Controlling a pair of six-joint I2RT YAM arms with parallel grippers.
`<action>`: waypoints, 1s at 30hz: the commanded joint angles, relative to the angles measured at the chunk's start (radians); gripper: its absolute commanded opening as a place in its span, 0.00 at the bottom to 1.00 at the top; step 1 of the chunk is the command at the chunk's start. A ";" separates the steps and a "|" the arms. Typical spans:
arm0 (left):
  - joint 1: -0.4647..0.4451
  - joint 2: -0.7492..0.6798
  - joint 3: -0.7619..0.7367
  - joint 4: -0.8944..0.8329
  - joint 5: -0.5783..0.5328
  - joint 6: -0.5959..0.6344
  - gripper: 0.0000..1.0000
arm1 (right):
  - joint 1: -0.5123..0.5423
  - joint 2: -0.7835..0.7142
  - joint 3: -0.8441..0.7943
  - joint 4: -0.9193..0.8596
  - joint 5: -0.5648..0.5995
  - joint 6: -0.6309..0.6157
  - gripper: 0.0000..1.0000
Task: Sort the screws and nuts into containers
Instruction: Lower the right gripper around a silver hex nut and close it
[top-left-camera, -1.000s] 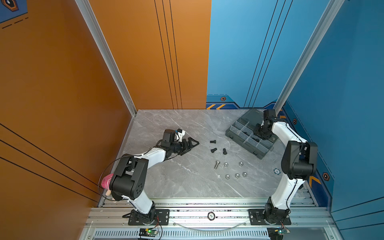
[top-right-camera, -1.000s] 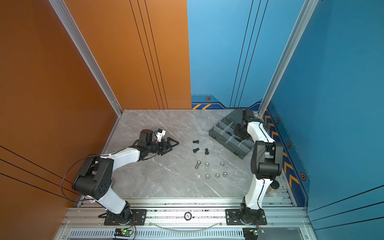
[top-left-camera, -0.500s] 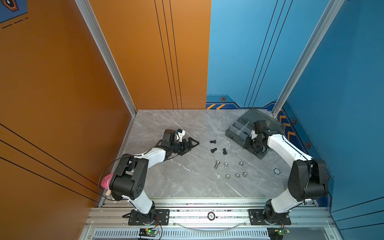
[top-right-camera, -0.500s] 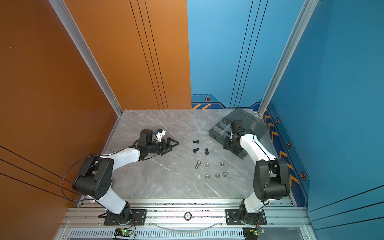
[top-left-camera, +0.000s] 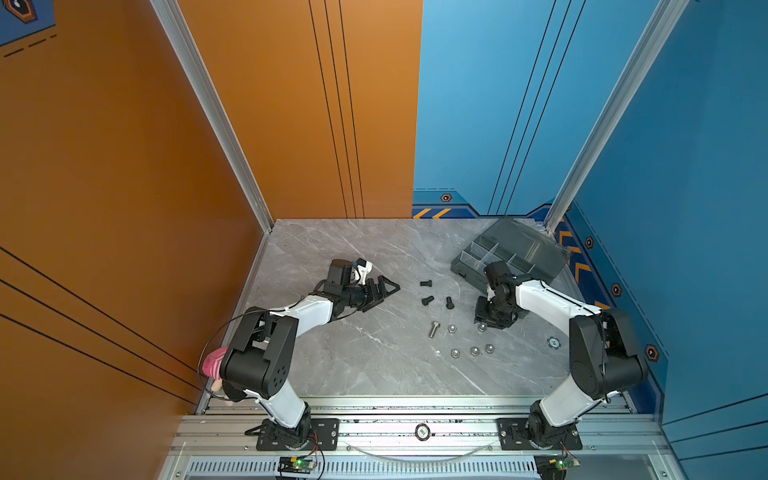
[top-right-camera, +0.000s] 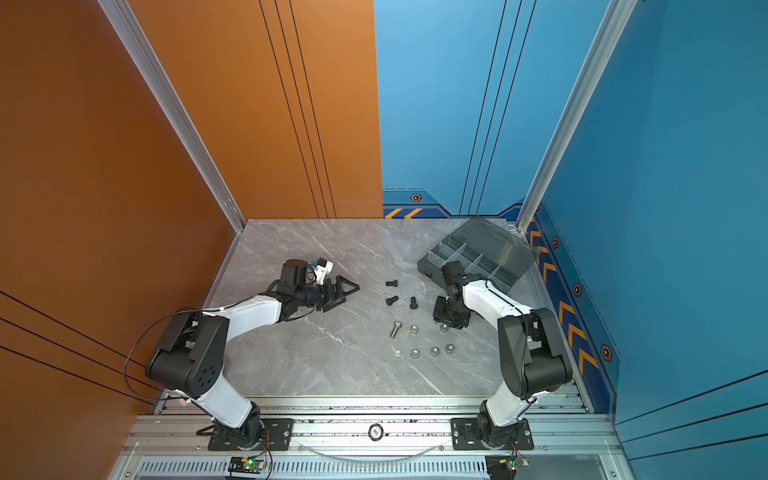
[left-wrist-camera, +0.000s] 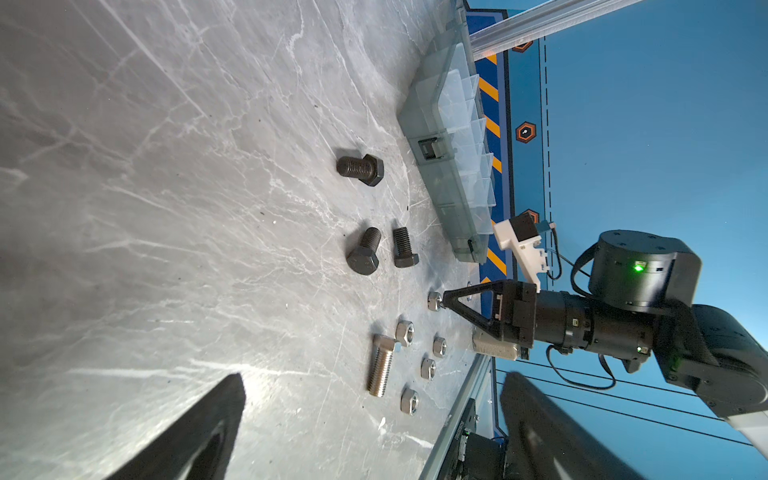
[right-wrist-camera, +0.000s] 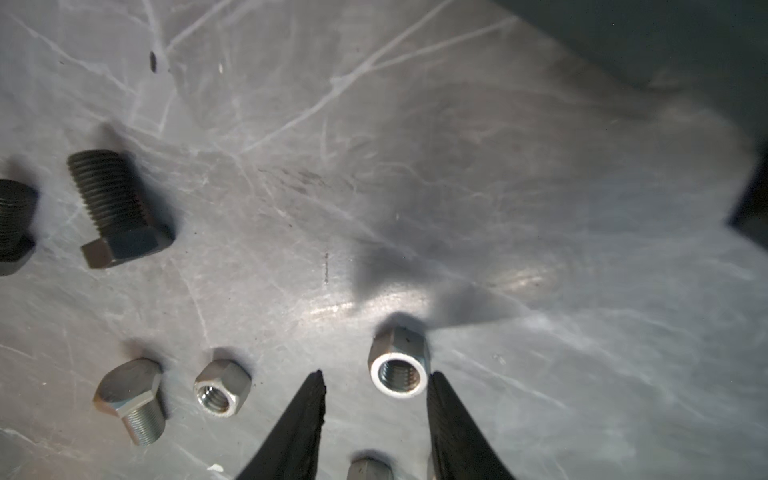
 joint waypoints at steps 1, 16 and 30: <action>-0.006 0.012 0.018 -0.006 -0.001 0.002 0.98 | 0.014 0.029 0.011 0.002 0.035 0.000 0.43; -0.007 0.018 0.019 -0.006 0.001 0.003 0.98 | 0.016 -0.011 0.019 -0.025 0.056 -0.033 0.44; -0.007 0.014 0.015 -0.004 0.000 0.006 0.98 | 0.007 0.028 0.009 -0.045 0.062 -0.065 0.45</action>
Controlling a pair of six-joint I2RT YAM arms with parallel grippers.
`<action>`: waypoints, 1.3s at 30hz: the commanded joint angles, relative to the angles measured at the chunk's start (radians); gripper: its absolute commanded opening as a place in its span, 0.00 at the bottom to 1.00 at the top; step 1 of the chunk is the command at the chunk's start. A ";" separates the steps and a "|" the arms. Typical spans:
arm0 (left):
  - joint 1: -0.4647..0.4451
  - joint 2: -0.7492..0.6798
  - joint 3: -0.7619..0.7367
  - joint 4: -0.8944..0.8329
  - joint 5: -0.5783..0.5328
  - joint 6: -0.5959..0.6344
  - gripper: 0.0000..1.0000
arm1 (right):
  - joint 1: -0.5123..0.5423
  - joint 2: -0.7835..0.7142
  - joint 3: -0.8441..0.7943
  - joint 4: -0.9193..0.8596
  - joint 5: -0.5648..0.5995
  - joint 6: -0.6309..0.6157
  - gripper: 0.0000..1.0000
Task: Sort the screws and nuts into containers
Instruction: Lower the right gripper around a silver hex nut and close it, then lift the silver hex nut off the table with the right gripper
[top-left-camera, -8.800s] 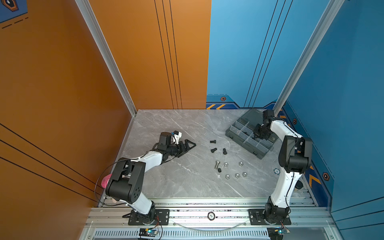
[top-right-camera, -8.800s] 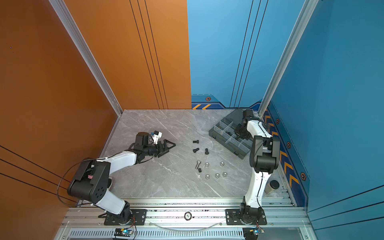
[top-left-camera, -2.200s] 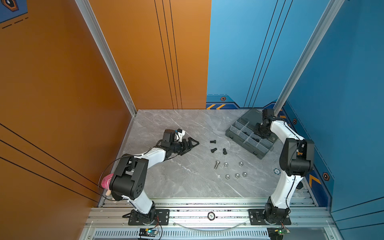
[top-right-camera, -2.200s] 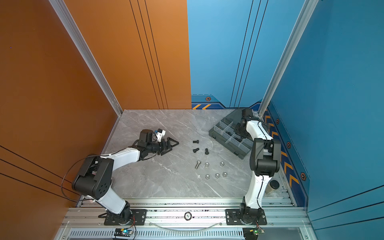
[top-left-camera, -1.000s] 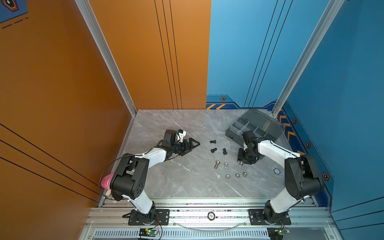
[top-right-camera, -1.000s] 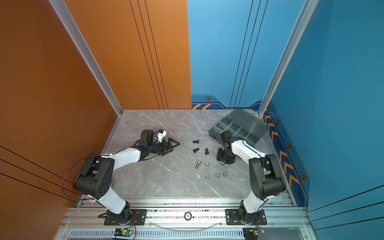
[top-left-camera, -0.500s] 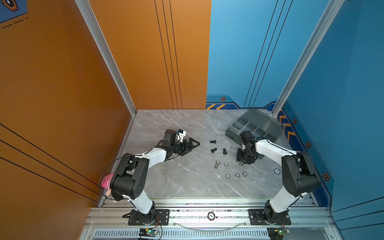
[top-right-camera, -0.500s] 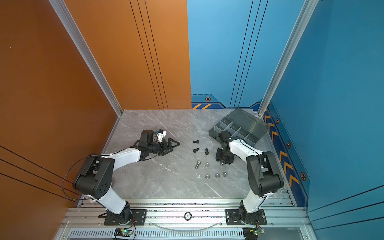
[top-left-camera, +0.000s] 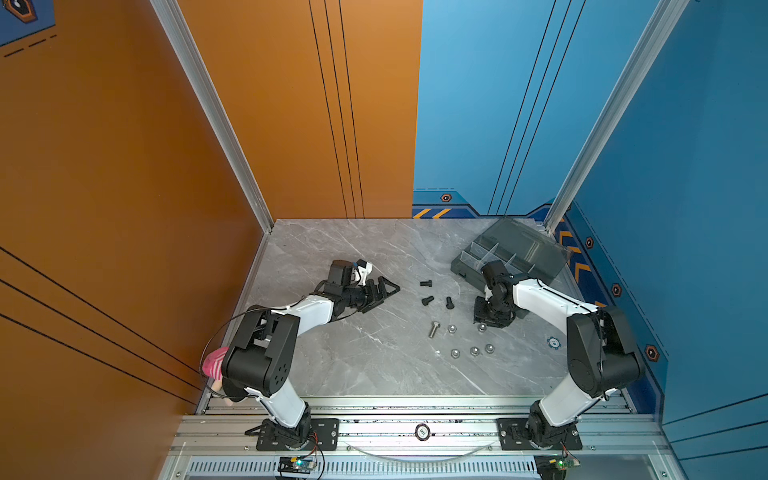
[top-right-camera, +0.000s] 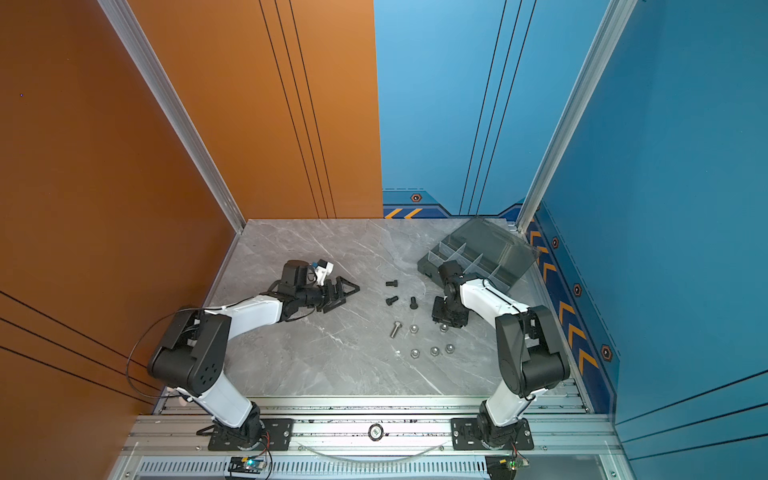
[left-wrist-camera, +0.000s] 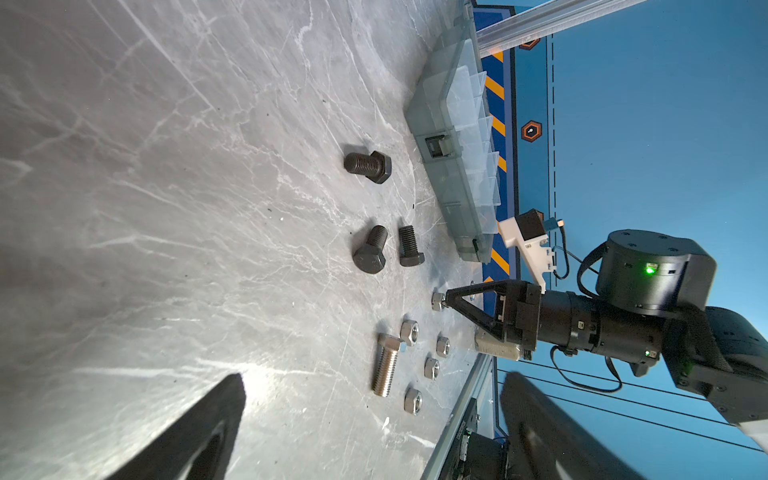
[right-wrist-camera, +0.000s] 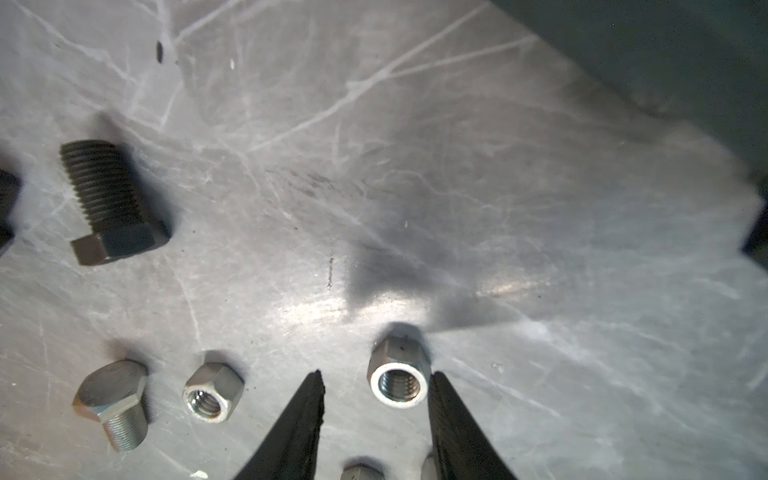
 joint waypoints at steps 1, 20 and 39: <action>-0.007 0.000 0.015 -0.005 0.000 0.005 0.98 | -0.002 0.027 -0.011 -0.027 0.028 -0.023 0.44; -0.006 0.002 0.016 -0.004 -0.002 0.005 0.98 | -0.002 0.080 -0.036 0.005 0.022 -0.042 0.41; -0.003 0.012 0.019 -0.005 -0.001 0.005 0.98 | 0.009 0.143 0.000 -0.021 0.047 -0.074 0.35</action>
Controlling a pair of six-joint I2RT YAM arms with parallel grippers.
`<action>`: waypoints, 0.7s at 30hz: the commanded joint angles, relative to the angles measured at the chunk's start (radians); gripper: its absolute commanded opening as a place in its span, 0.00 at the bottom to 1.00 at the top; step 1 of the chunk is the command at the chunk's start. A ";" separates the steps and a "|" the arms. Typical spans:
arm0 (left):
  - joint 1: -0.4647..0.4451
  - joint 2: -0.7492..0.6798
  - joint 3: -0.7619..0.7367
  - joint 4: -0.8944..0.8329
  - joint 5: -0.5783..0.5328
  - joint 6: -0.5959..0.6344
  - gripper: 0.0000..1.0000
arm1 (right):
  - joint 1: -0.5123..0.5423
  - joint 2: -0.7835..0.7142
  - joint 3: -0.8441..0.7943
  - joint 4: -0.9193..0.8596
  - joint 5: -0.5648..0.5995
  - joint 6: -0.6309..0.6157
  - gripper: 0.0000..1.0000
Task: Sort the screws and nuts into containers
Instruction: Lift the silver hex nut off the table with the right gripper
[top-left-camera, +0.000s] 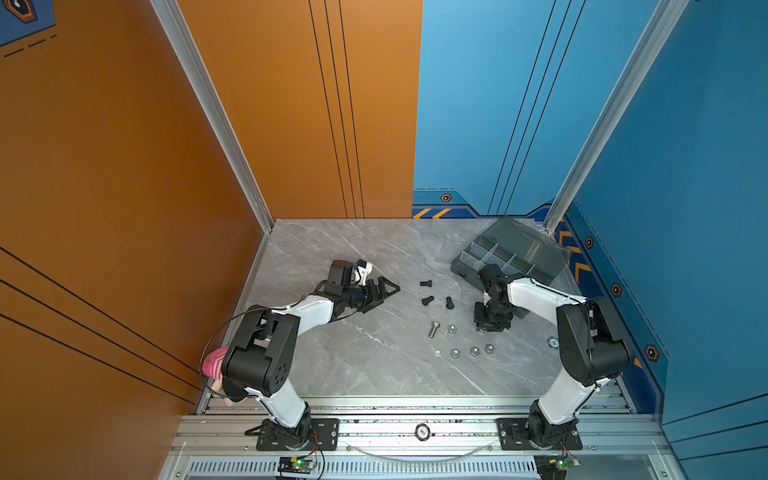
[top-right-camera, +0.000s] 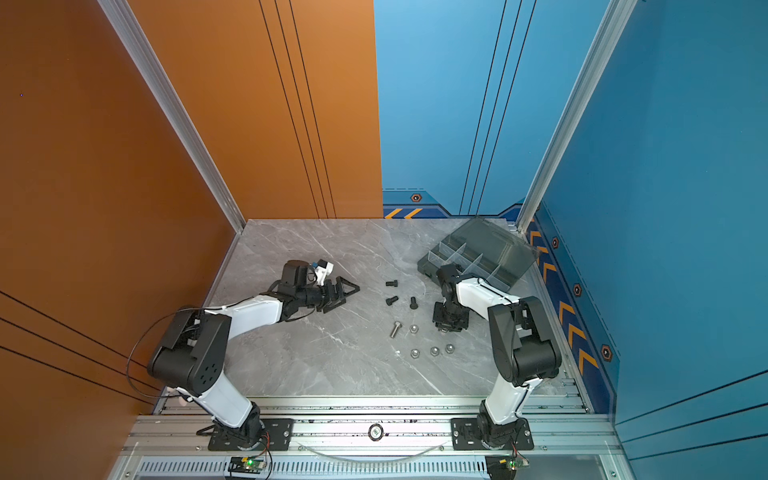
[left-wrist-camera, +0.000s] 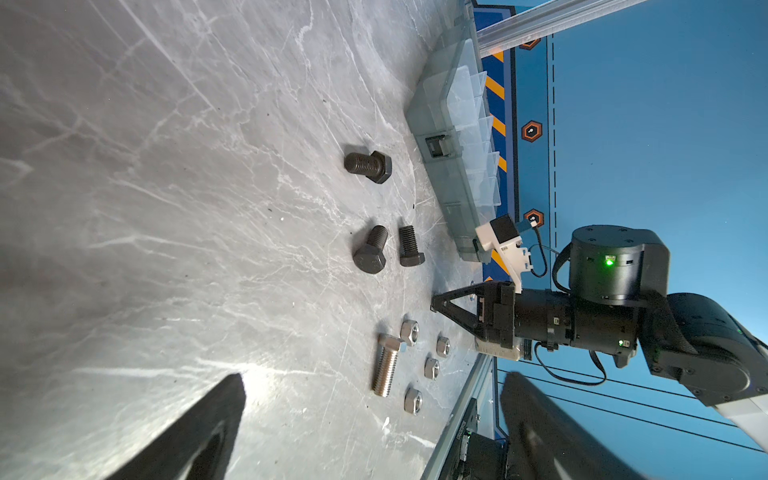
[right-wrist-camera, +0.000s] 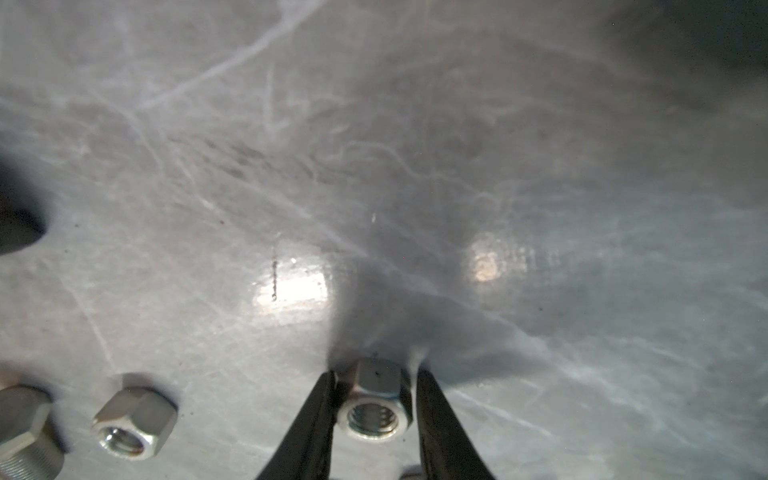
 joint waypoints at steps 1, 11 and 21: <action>-0.003 0.010 0.018 -0.005 -0.001 0.006 0.98 | 0.010 0.067 -0.009 0.013 0.024 -0.039 0.35; -0.003 0.006 0.015 -0.005 -0.001 0.008 0.98 | 0.018 0.070 -0.013 0.005 0.033 -0.048 0.19; -0.001 -0.001 0.008 -0.005 -0.002 0.009 0.98 | 0.007 0.012 -0.025 0.032 -0.030 -0.041 0.00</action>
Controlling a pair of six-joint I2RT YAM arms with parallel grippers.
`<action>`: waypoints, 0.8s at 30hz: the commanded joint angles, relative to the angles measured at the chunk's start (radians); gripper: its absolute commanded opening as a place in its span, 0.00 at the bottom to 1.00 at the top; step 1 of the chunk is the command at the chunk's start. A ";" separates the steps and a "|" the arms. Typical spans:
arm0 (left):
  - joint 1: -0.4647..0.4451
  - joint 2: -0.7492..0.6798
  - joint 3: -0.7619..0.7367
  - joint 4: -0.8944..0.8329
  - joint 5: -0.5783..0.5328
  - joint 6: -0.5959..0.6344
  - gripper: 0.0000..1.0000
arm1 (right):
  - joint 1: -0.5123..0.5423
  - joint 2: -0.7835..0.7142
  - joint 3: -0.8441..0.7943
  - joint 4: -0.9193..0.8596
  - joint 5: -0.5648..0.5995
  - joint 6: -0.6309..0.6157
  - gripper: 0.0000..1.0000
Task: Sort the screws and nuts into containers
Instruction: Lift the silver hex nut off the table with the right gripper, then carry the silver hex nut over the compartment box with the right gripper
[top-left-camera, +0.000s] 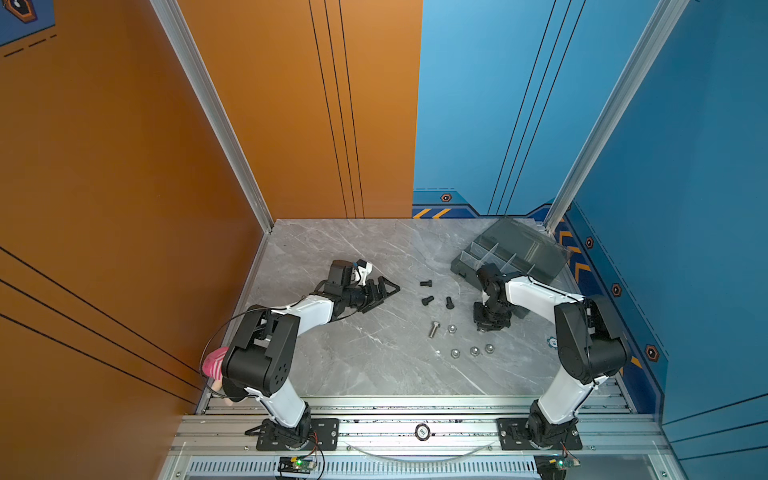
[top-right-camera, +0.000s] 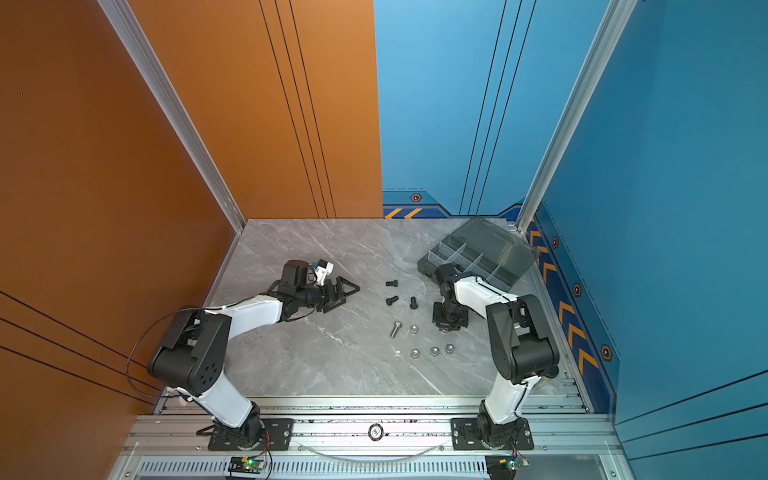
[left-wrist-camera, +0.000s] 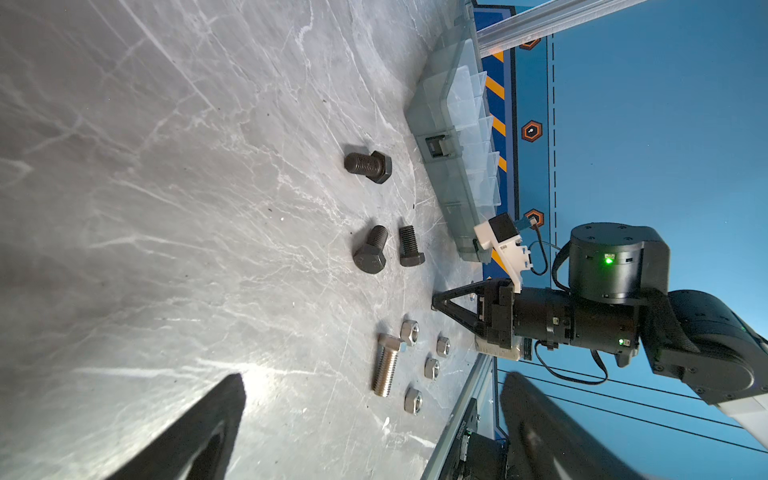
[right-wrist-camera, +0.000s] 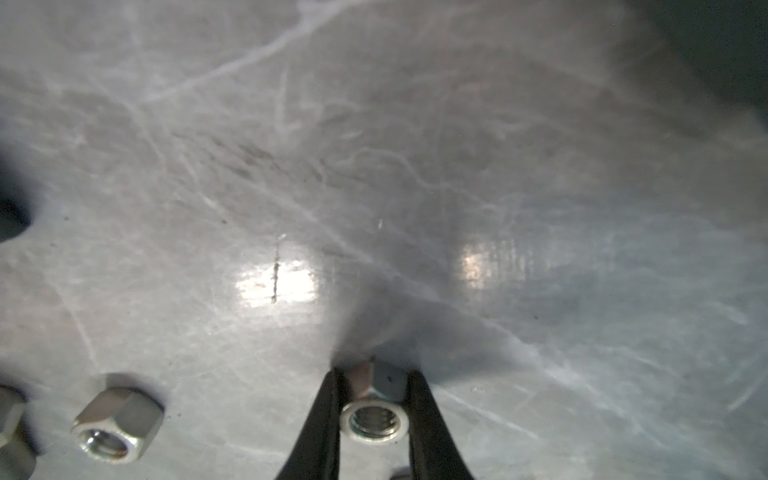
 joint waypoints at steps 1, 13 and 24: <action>0.000 -0.002 0.009 -0.005 -0.001 0.008 0.98 | -0.007 -0.008 -0.037 0.048 -0.068 0.002 0.00; 0.000 -0.002 0.013 0.001 0.004 0.006 0.98 | -0.233 -0.219 0.086 0.026 -0.173 0.010 0.00; -0.004 0.004 0.016 0.011 0.007 0.001 0.98 | -0.512 -0.060 0.309 -0.008 -0.068 0.013 0.00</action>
